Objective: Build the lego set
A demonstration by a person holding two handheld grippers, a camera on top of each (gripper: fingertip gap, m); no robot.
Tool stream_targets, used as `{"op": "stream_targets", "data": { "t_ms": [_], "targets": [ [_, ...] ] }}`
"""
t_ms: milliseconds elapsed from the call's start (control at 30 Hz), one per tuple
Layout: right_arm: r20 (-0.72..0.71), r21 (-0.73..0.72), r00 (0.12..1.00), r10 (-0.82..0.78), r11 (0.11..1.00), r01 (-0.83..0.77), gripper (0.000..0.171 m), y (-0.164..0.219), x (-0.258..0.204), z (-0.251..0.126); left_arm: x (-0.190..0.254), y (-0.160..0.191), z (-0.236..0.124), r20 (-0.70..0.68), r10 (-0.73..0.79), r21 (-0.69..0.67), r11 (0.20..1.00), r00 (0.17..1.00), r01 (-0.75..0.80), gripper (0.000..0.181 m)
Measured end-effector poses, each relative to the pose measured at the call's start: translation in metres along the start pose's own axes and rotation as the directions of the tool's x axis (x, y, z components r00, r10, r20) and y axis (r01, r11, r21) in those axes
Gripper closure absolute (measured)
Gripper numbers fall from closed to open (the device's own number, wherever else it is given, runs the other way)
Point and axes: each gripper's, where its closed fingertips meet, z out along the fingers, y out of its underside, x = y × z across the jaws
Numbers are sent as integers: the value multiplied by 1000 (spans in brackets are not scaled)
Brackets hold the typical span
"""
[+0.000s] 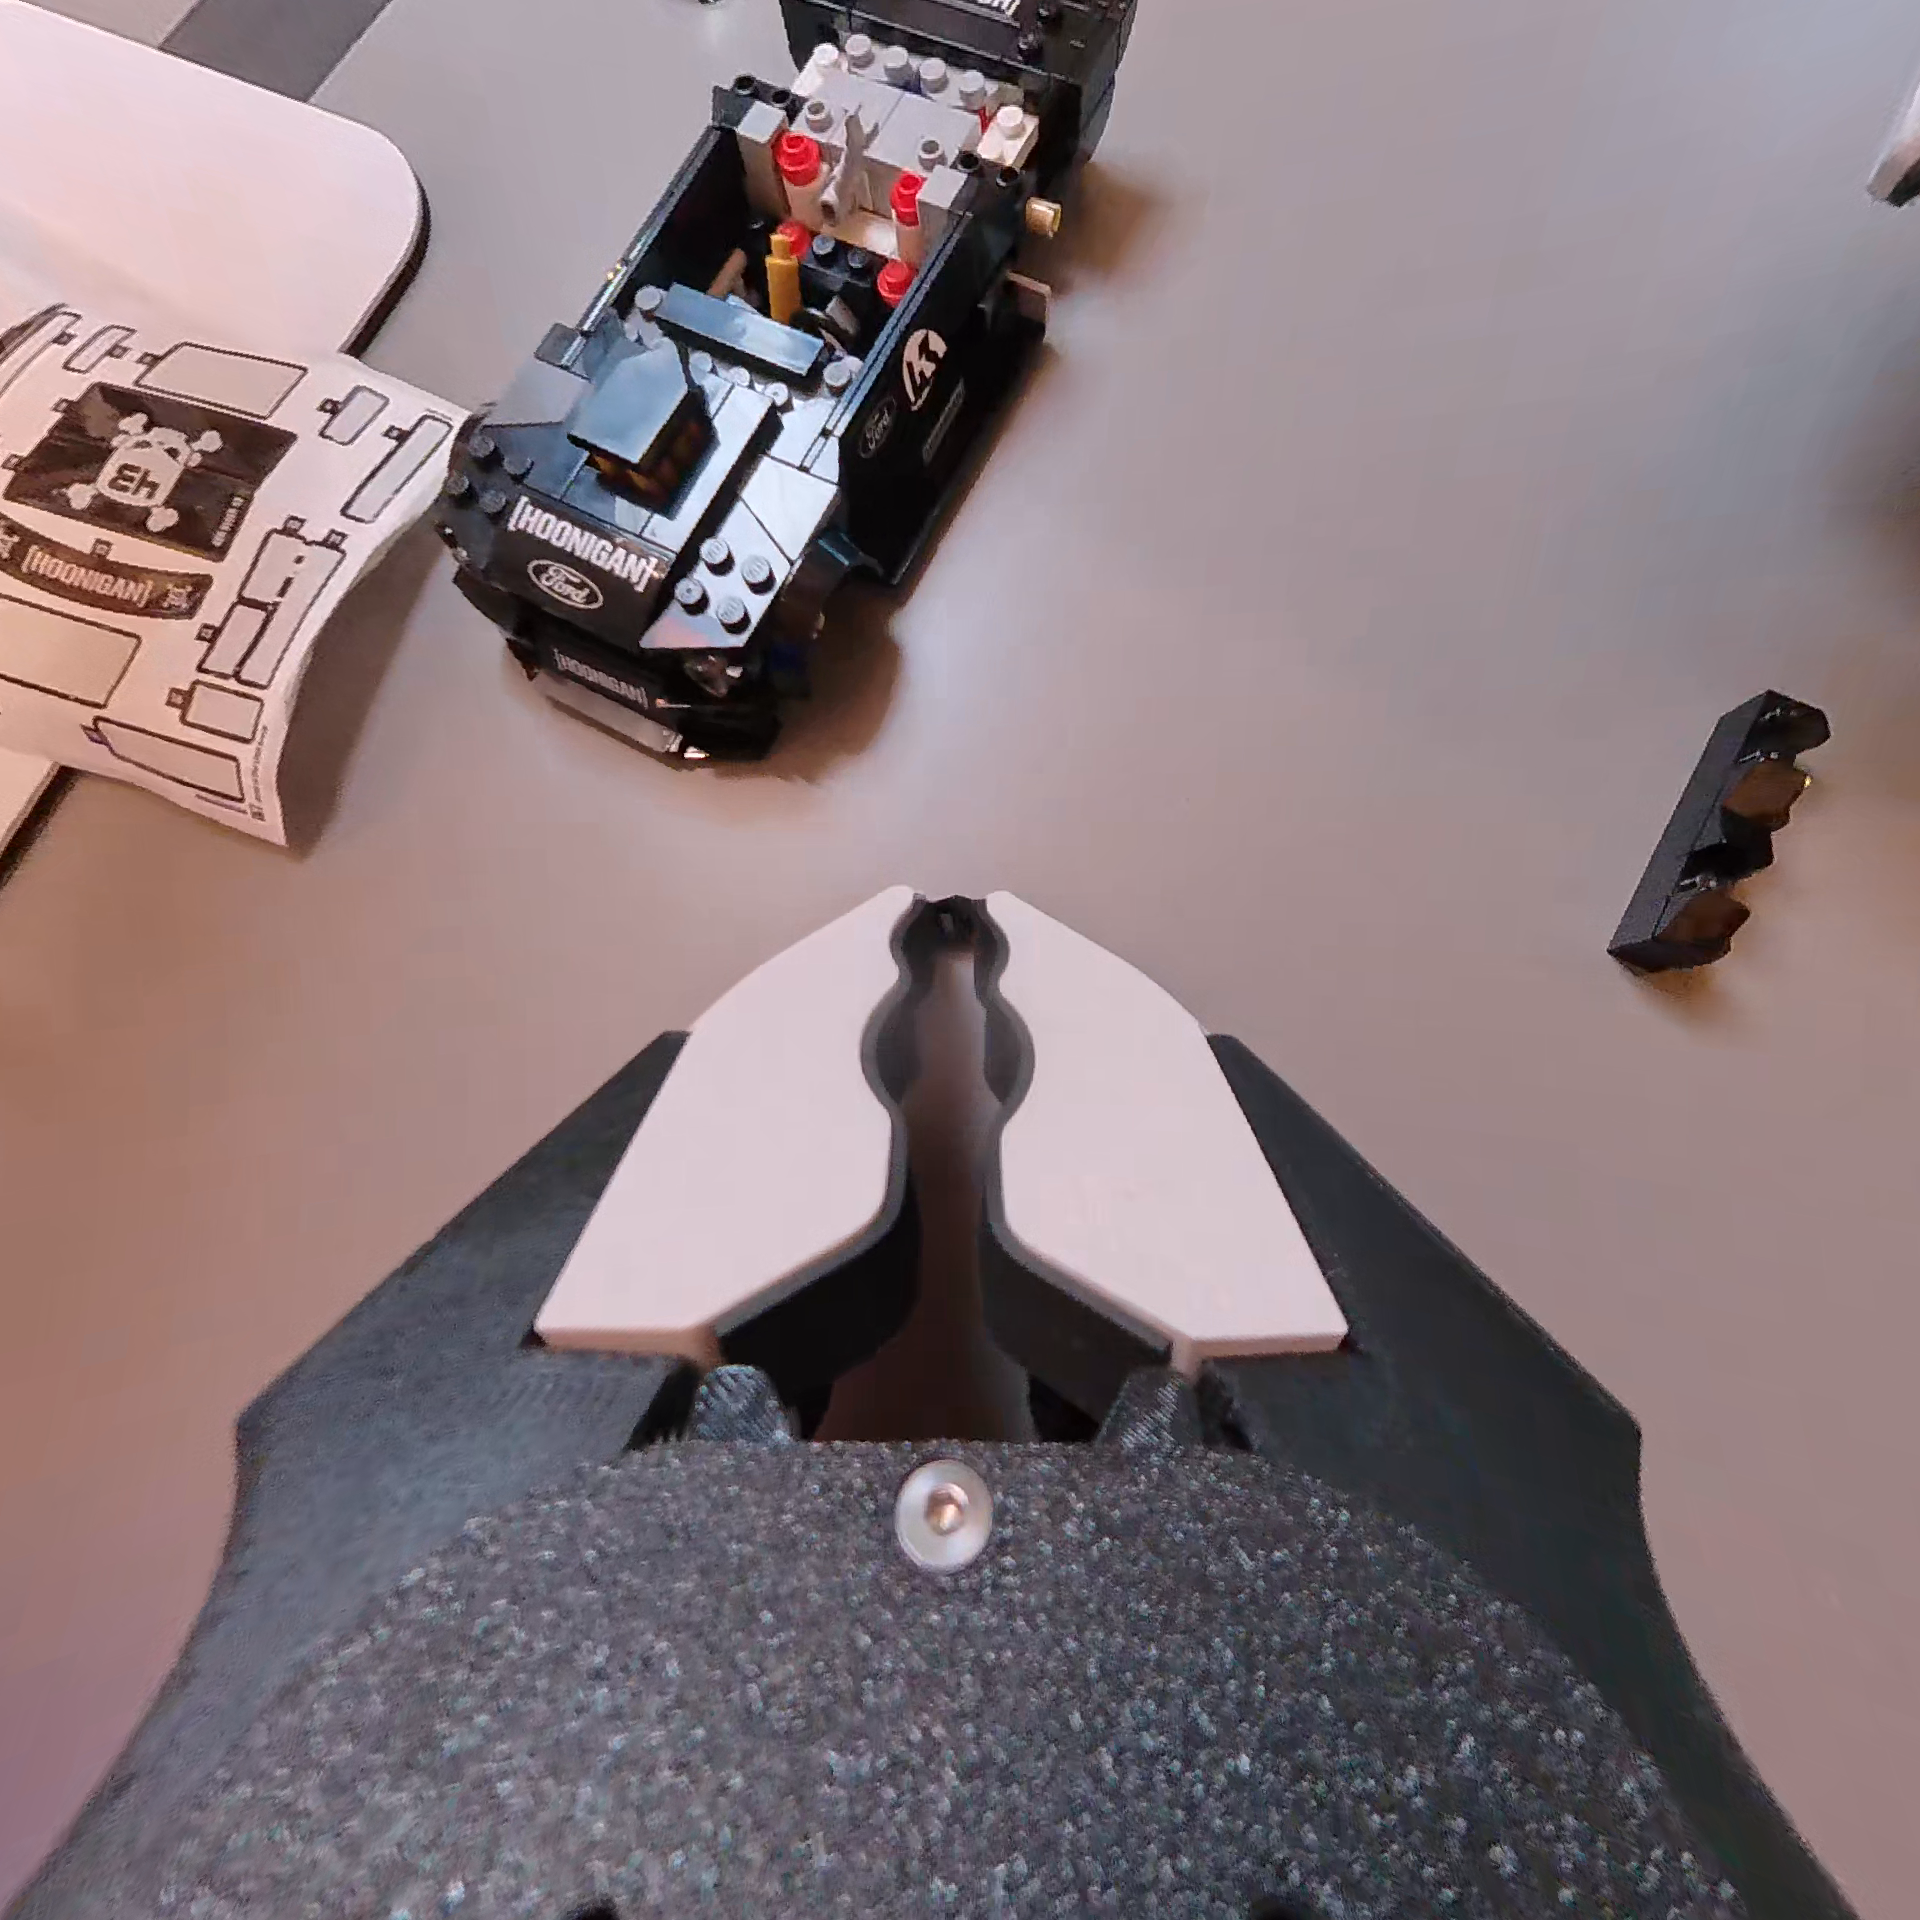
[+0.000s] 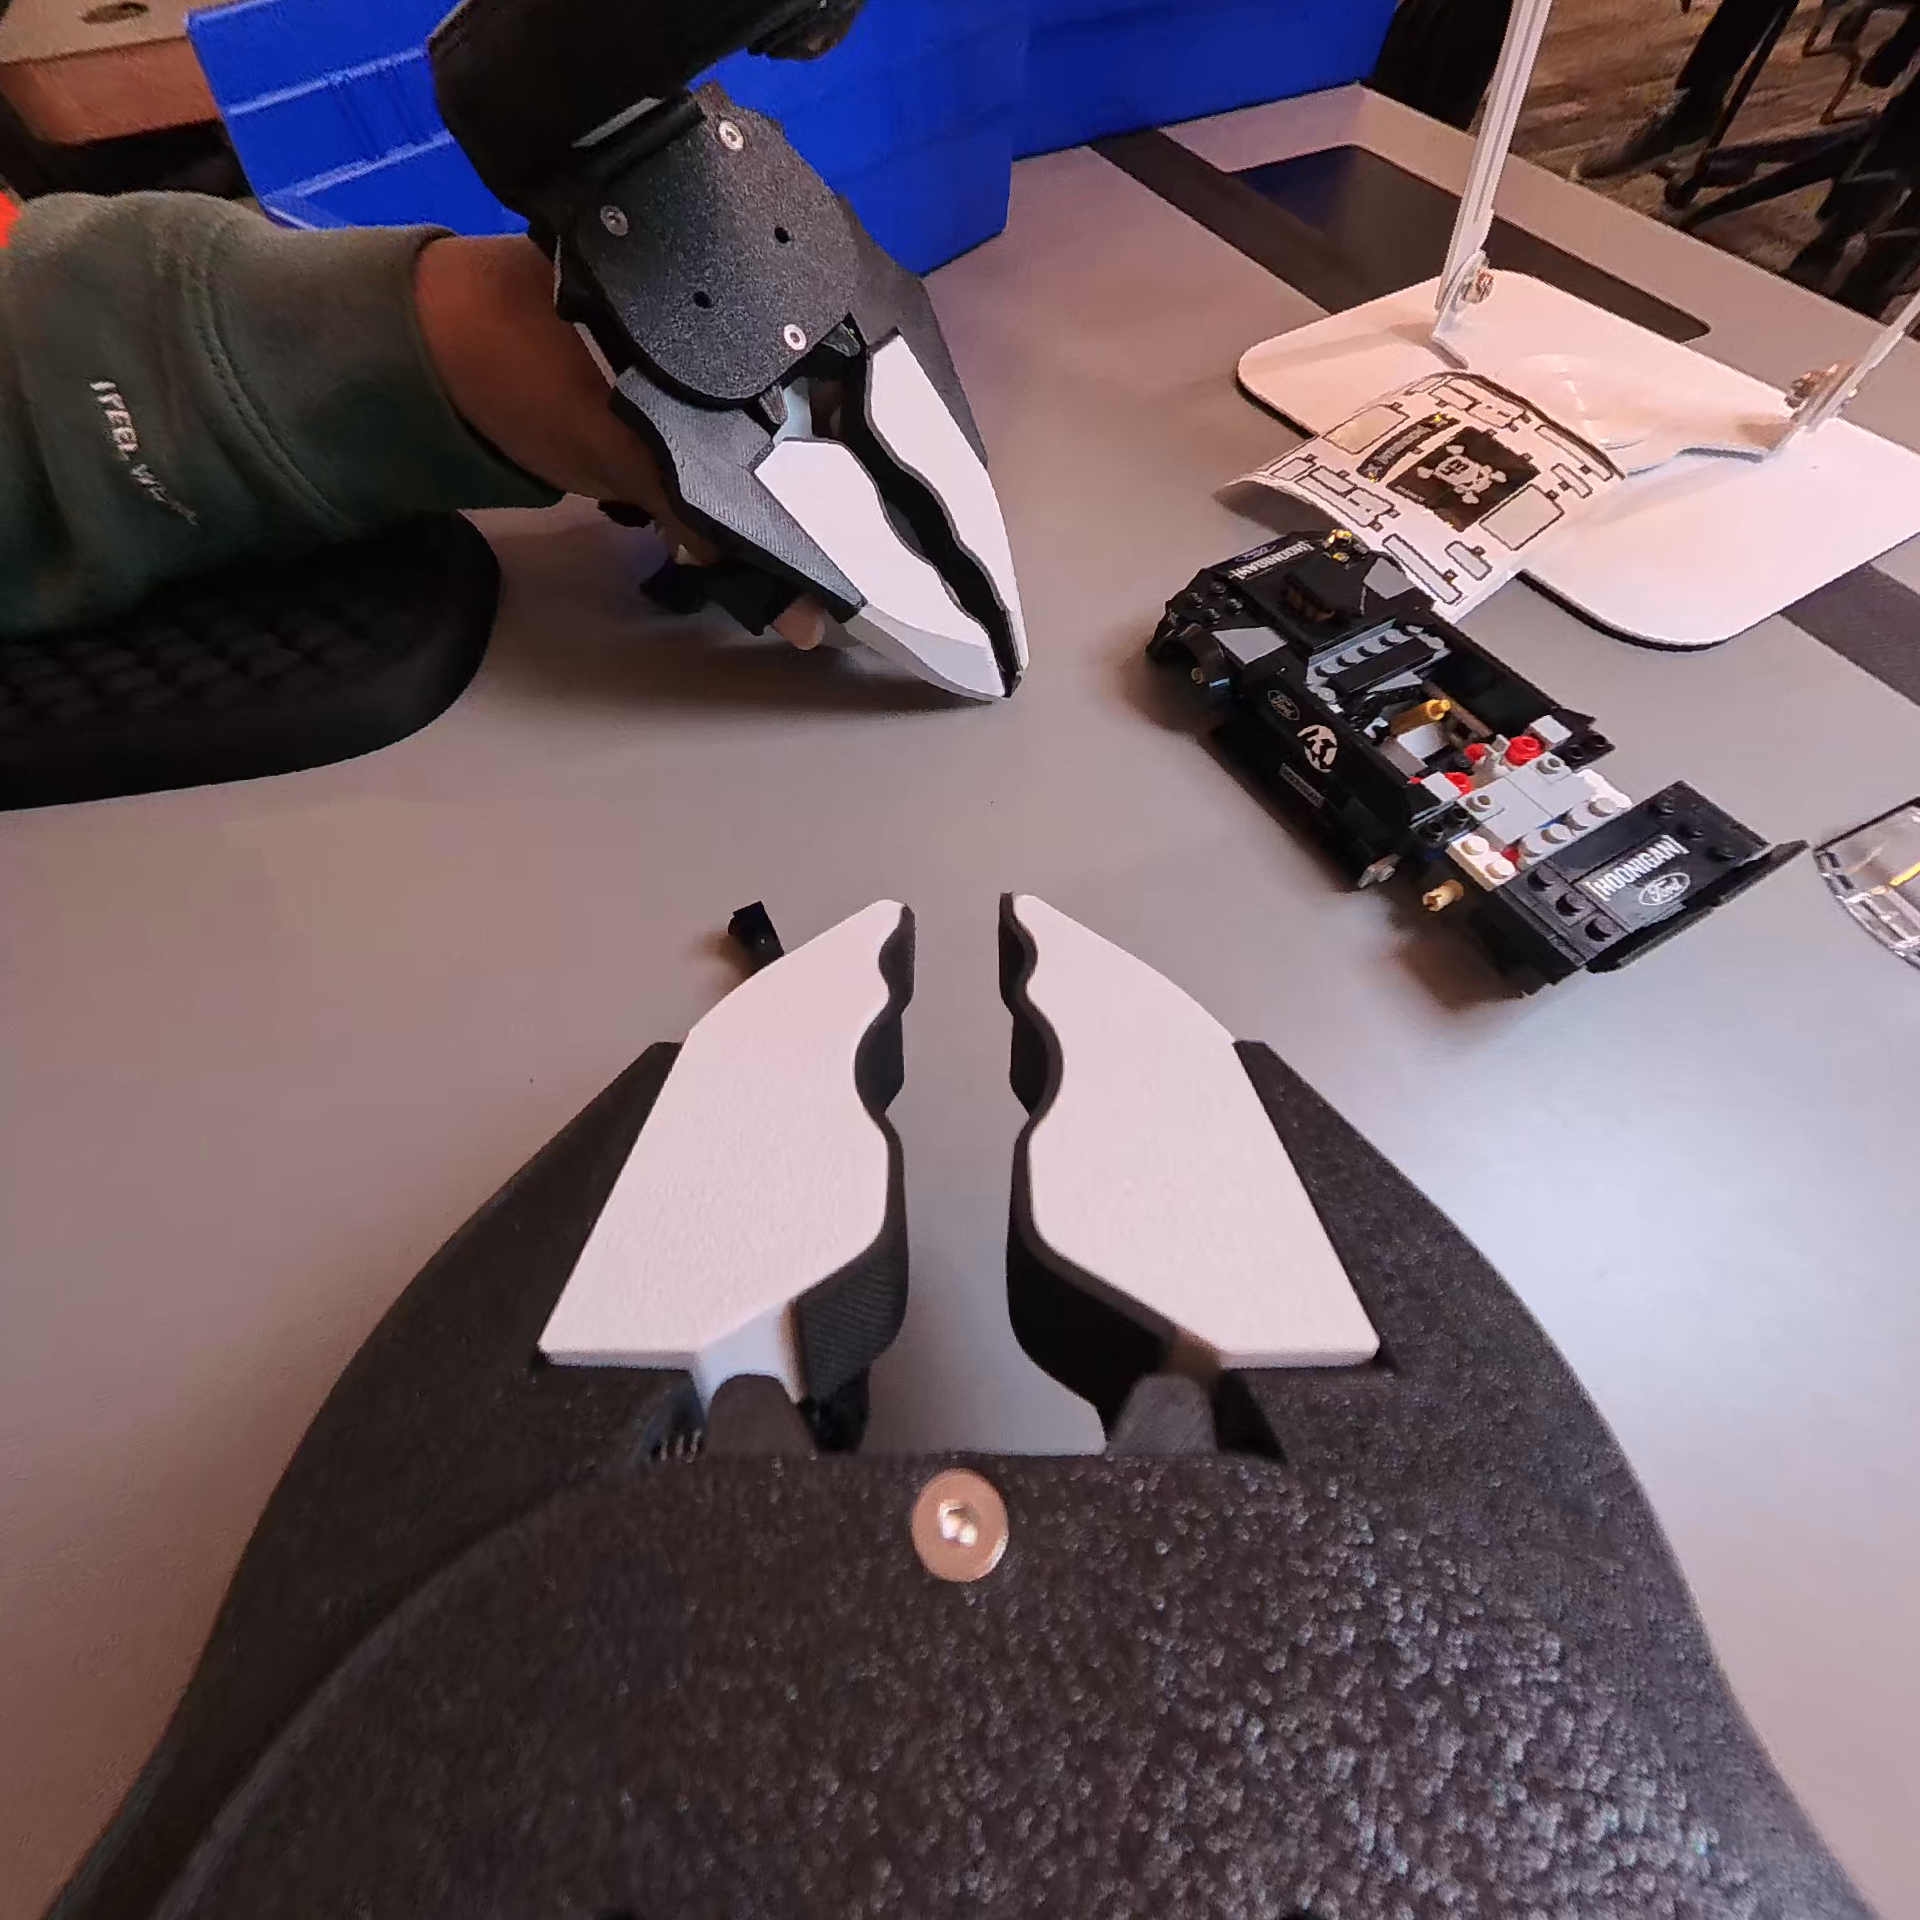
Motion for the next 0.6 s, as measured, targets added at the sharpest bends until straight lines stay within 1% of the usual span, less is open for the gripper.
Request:
{"op": "stream_targets", "data": {
  "t_ms": [167,300,433,533,600],
  "targets": [
    [-11,16,1000,-8,1000,9,157,-2,-2,0,3,-2,0,-7,11,22,1000,1000,-11,177],
    [-36,19,999,-24,1000,25,157,-1,0,0,14,-17,-9,-70,-34,103,994,997,41,178],
    [-53,51,998,-21,998,24,157,-5,1,0,34,-39,-25,-247,-124,231,956,961,182,178],
    [-64,79,998,-29,996,34,157,-9,0,2,44,-54,-42,-410,-187,297,898,893,324,178],
    [-69,95,997,-46,994,53,157,-12,-2,4,49,-61,-53,-507,-212,316,856,836,409,178]
  ]
}}
